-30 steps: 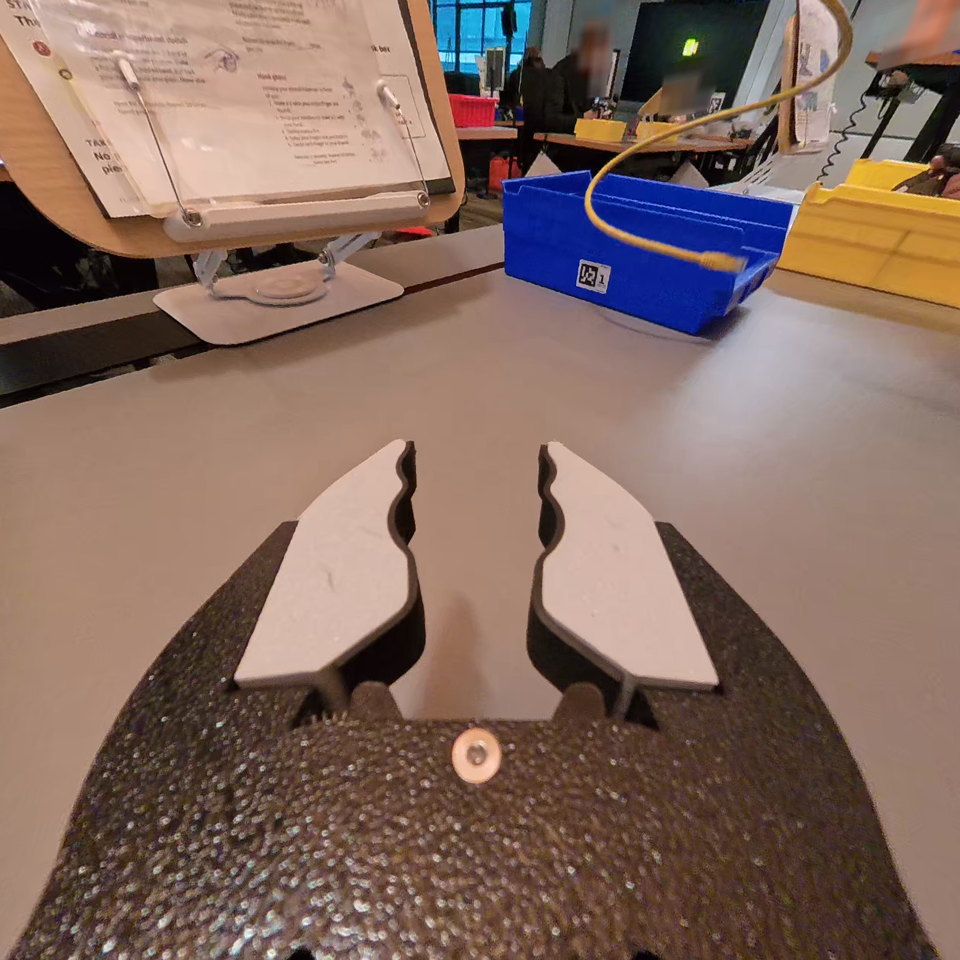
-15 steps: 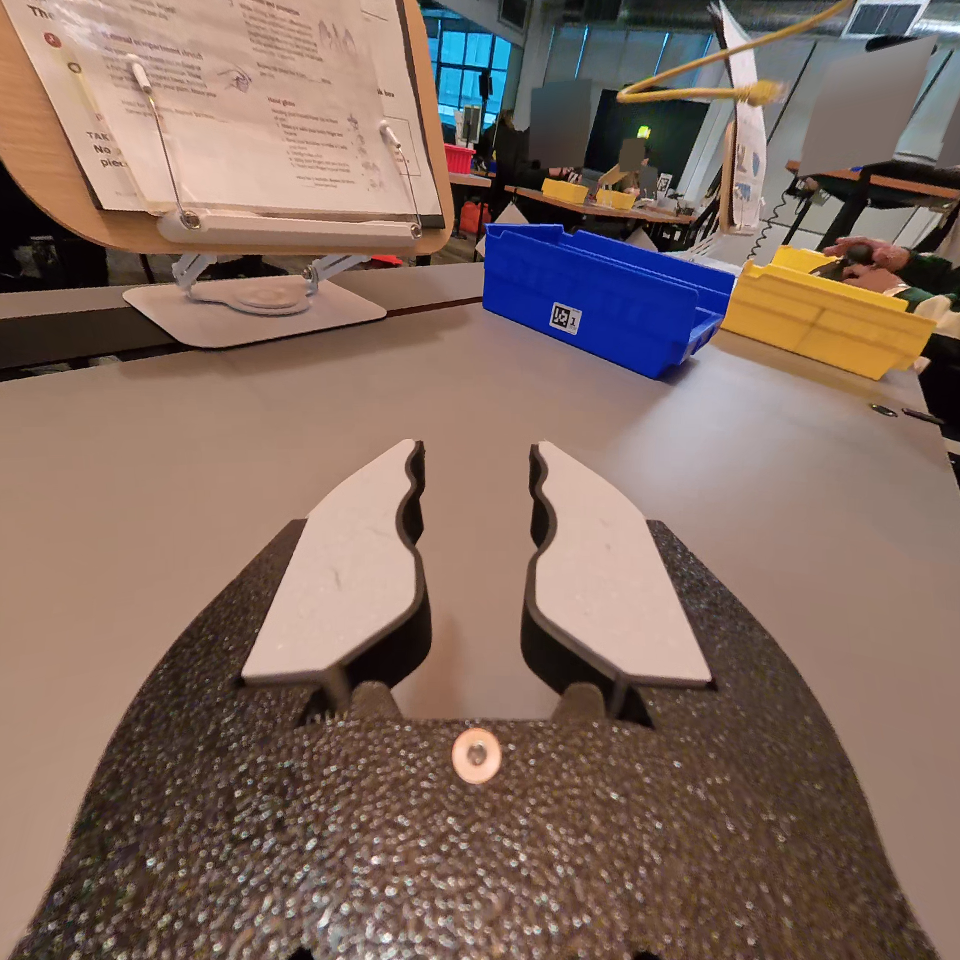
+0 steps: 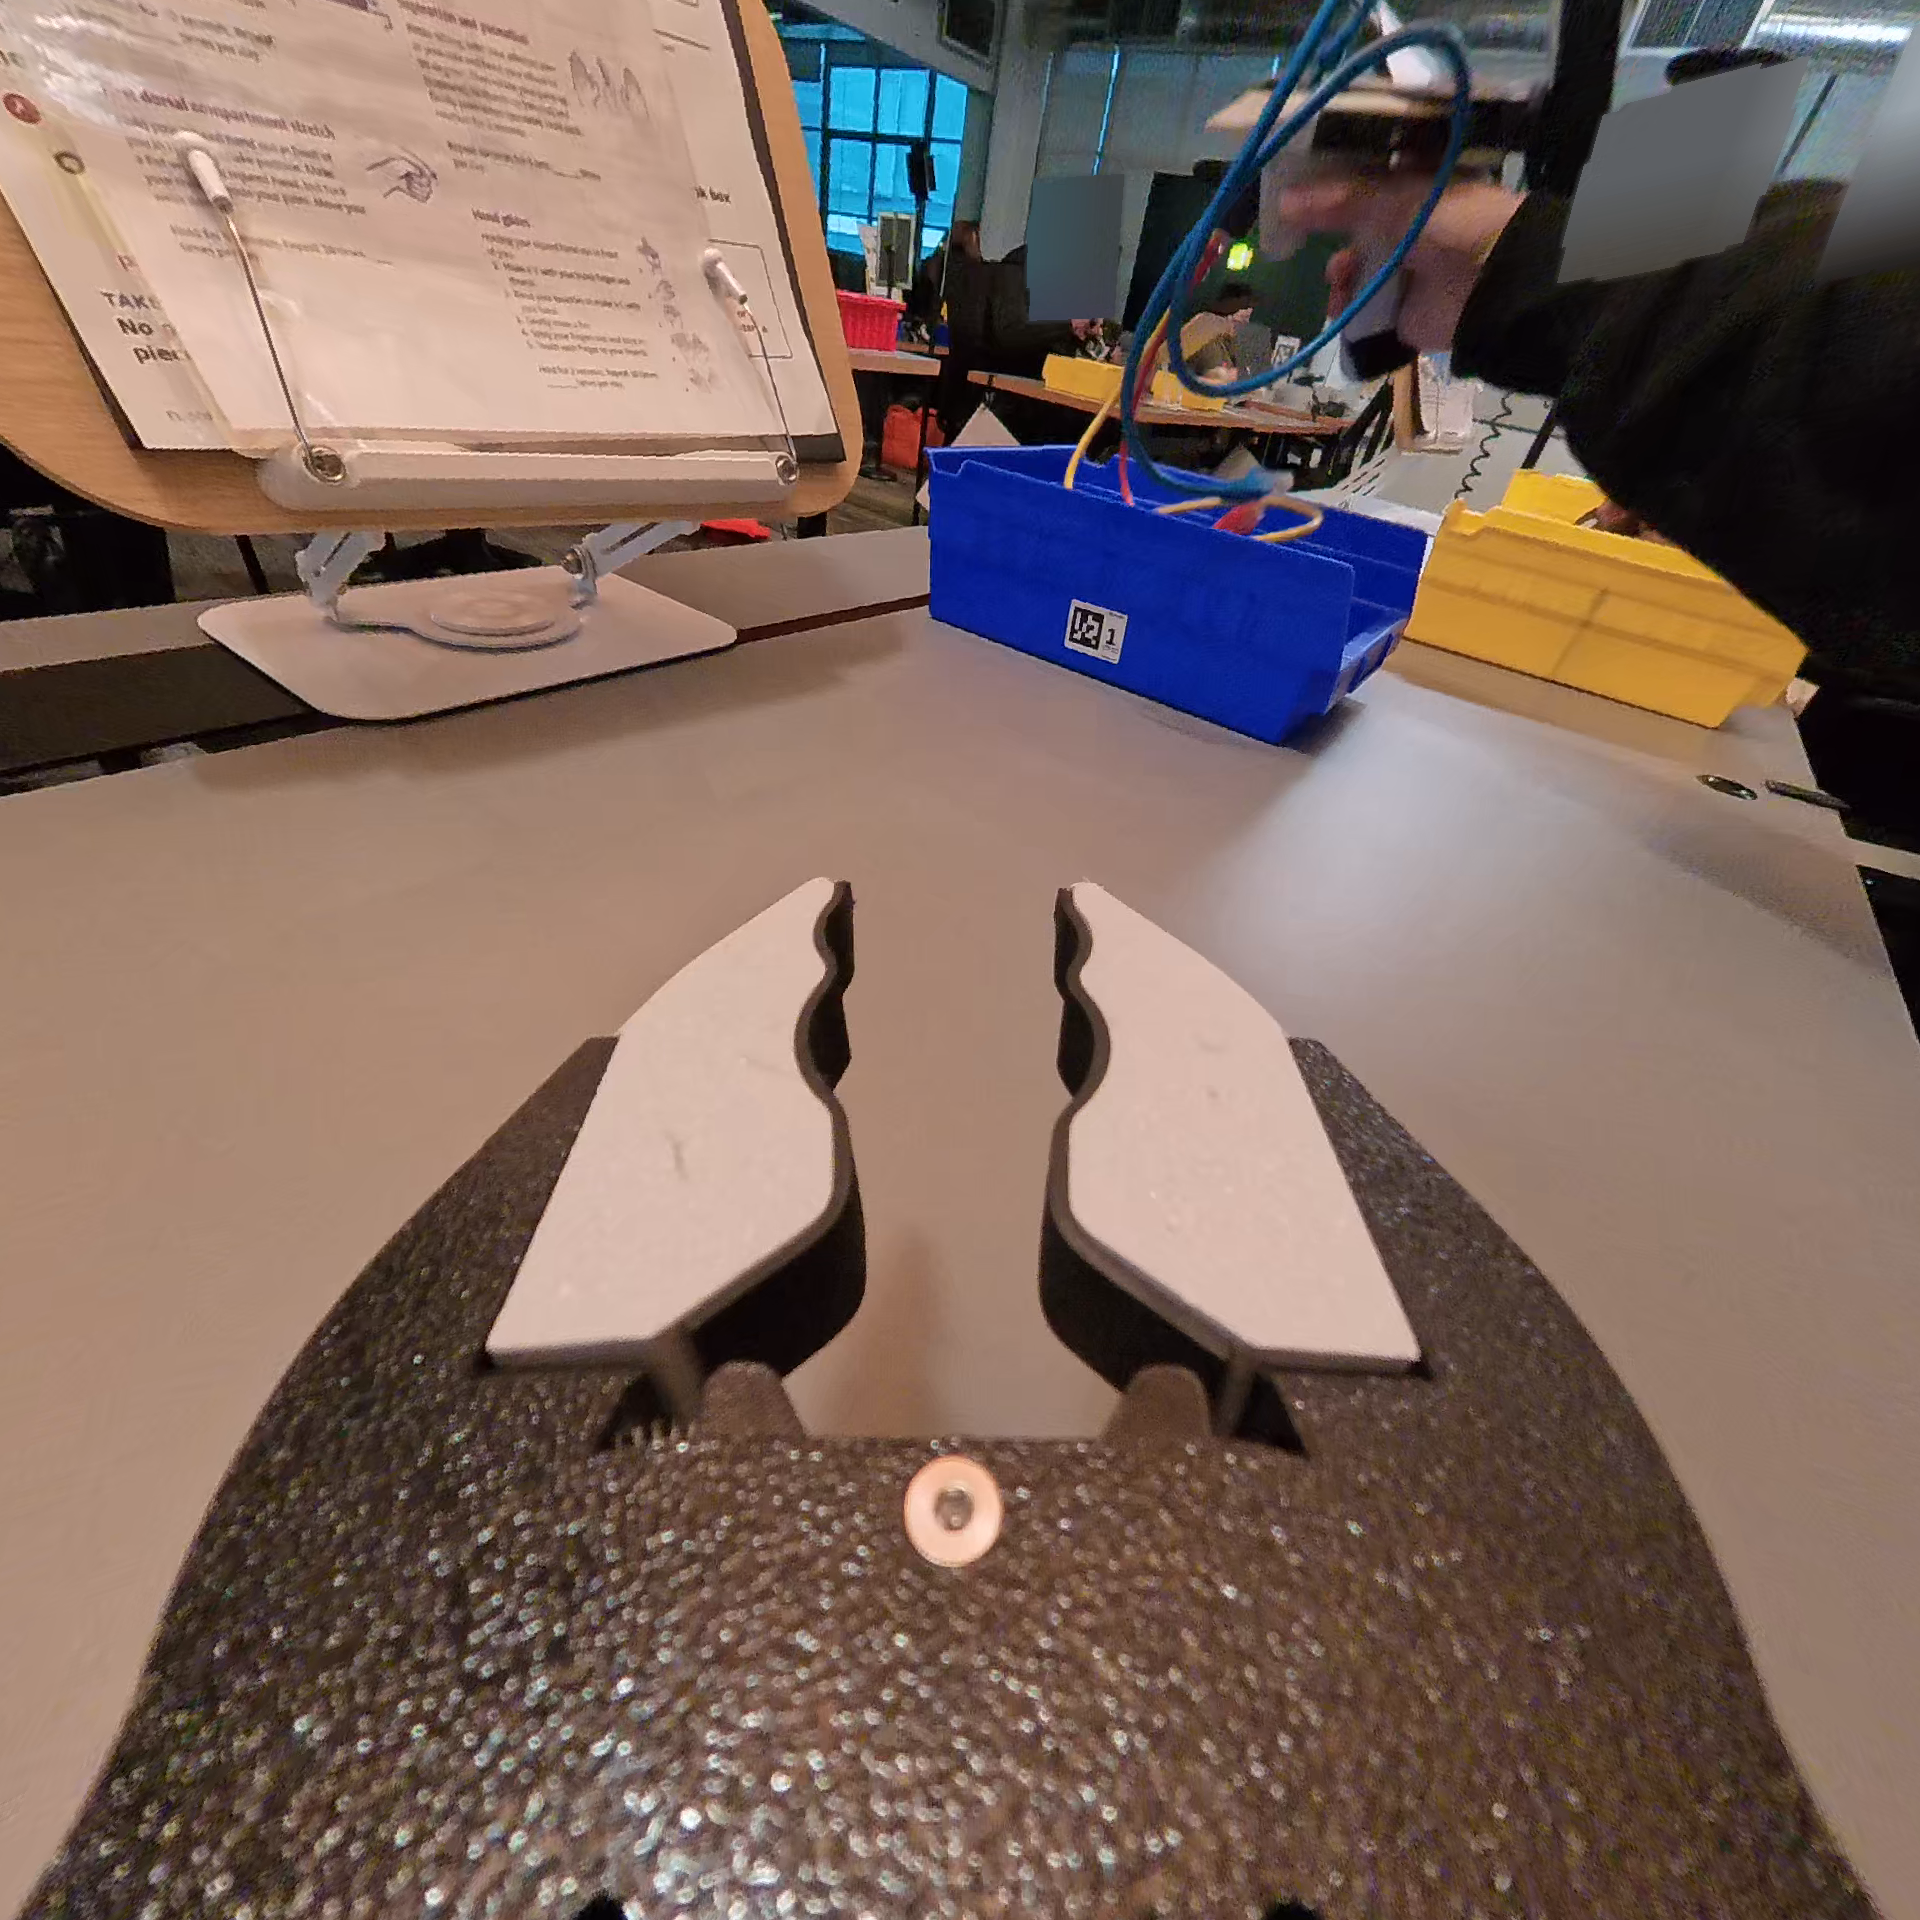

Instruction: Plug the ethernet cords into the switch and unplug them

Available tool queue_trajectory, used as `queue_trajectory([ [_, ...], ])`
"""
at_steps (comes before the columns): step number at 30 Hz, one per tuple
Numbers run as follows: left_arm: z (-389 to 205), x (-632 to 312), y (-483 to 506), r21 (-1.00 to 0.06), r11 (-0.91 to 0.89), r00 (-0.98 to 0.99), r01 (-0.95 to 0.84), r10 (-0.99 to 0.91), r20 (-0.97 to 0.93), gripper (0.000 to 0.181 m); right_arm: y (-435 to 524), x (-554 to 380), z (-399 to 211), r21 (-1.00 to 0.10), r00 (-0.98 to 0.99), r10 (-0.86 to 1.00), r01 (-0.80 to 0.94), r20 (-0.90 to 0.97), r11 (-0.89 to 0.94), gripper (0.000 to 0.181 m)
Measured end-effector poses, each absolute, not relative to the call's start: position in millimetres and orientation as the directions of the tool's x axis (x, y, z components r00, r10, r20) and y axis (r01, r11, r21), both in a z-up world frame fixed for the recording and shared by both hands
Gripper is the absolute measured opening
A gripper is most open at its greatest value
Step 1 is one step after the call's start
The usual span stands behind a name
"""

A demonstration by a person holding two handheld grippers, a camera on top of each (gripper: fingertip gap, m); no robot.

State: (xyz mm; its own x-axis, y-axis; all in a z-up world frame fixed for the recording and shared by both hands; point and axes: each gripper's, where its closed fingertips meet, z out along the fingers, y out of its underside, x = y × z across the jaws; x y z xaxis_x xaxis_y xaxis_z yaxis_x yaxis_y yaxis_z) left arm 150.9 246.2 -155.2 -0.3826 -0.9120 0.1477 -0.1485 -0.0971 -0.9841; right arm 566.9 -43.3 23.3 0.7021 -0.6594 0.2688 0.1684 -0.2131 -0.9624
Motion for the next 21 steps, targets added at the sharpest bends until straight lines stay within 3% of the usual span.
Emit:
queue_trajectory([
  [3, -154.1, 149.8, 245.7, -0.986, -0.095, -0.386, -0.139, -0.912, 0.142, 0.036, -74.2, 589.9, -4.7, -0.957, 0.598, -0.753, 0.091, 0.274, -0.276, 0.076],
  [6, -154.7, 150.0, 245.1, -0.985, -0.097, -0.392, -0.146, -0.908, 0.148, 0.036, -103.6, 603.9, -34.4, -0.892, 0.484, -0.774, 0.031, 0.408, -0.451, 0.075],
  [10, -154.9, 150.4, 245.5, -0.983, -0.103, -0.392, -0.151, -0.907, 0.155, 0.035, -118.1, 605.4, -49.5, -0.859, 0.413, -0.781, 0.008, 0.469, -0.512, 0.075],
  [17, -154.2, 150.0, 245.8, -0.983, -0.108, -0.393, -0.148, -0.906, 0.158, 0.035, -99.9, 571.3, -139.3, -0.544, 0.658, -0.400, 0.017, 0.638, -0.839, 0.073],
  [21, -154.2, 149.7, 244.8, -0.985, -0.095, -0.392, -0.144, -0.908, 0.145, 0.035, -115.7, 559.0, -144.8, -0.430, 0.717, -0.314, -0.021, 0.623, -0.902, 0.087],
])
